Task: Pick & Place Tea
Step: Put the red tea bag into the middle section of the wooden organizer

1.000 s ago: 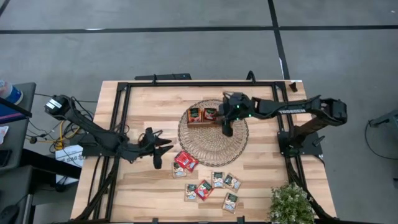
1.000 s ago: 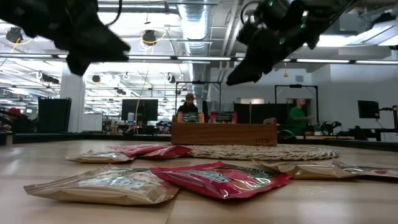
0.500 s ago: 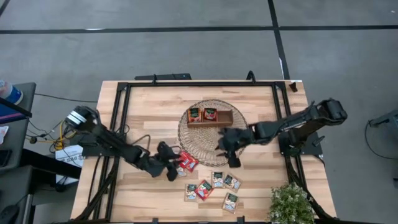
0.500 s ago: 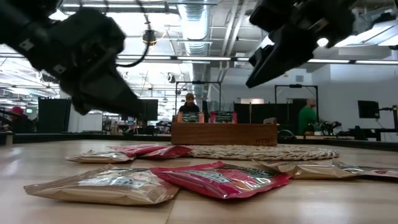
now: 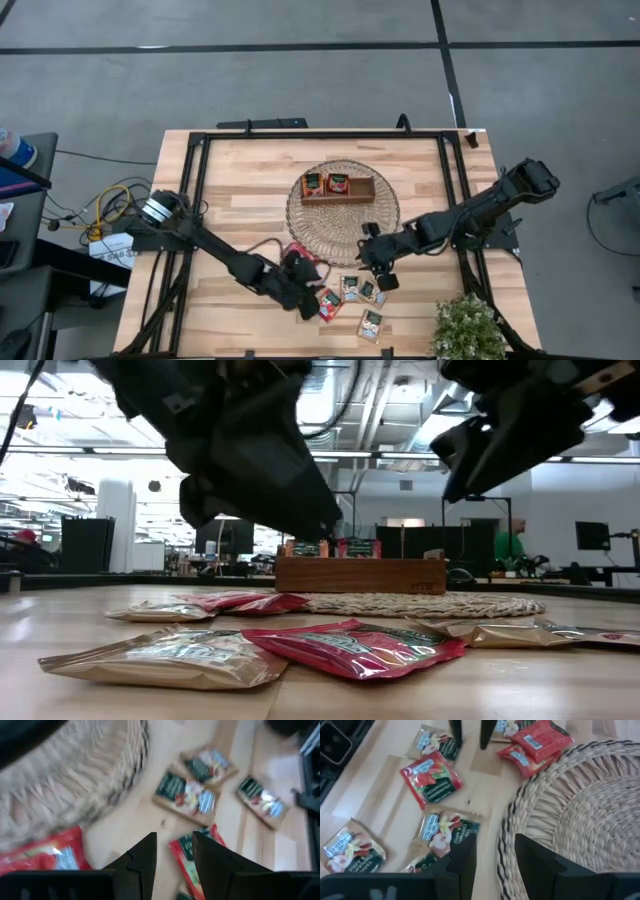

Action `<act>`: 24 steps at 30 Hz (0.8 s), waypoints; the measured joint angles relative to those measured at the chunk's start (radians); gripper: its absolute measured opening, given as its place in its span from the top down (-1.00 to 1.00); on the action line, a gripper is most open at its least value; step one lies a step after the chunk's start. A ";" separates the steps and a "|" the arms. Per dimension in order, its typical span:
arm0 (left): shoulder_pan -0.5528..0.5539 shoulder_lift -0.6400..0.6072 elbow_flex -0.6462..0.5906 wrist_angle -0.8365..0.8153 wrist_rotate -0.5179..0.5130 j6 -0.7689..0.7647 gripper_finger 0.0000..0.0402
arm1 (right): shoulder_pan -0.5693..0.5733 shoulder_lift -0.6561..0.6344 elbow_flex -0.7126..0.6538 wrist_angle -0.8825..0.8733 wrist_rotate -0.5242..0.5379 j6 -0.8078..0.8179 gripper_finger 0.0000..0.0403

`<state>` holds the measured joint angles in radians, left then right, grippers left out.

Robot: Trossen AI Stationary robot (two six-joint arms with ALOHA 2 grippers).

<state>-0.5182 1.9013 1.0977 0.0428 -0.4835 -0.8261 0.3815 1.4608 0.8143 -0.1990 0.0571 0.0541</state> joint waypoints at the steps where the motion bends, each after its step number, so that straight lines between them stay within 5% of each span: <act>1: 0.000 0.024 0.049 -0.070 0.013 -0.029 0.43 | 0.012 0.000 0.000 -0.004 0.003 0.005 0.38; 8: -0.003 0.166 0.332 -0.448 0.049 -0.166 0.43 | 0.071 0.000 0.000 -0.010 0.023 0.035 0.38; 24: 0.004 0.232 0.413 -0.463 0.169 -0.223 0.43 | 0.097 -0.001 0.000 -0.057 0.024 0.096 0.38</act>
<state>-0.5140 2.1338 1.5108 -0.4202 -0.3142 -1.0491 0.4782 1.4601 0.8140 -0.2562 0.0807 0.1498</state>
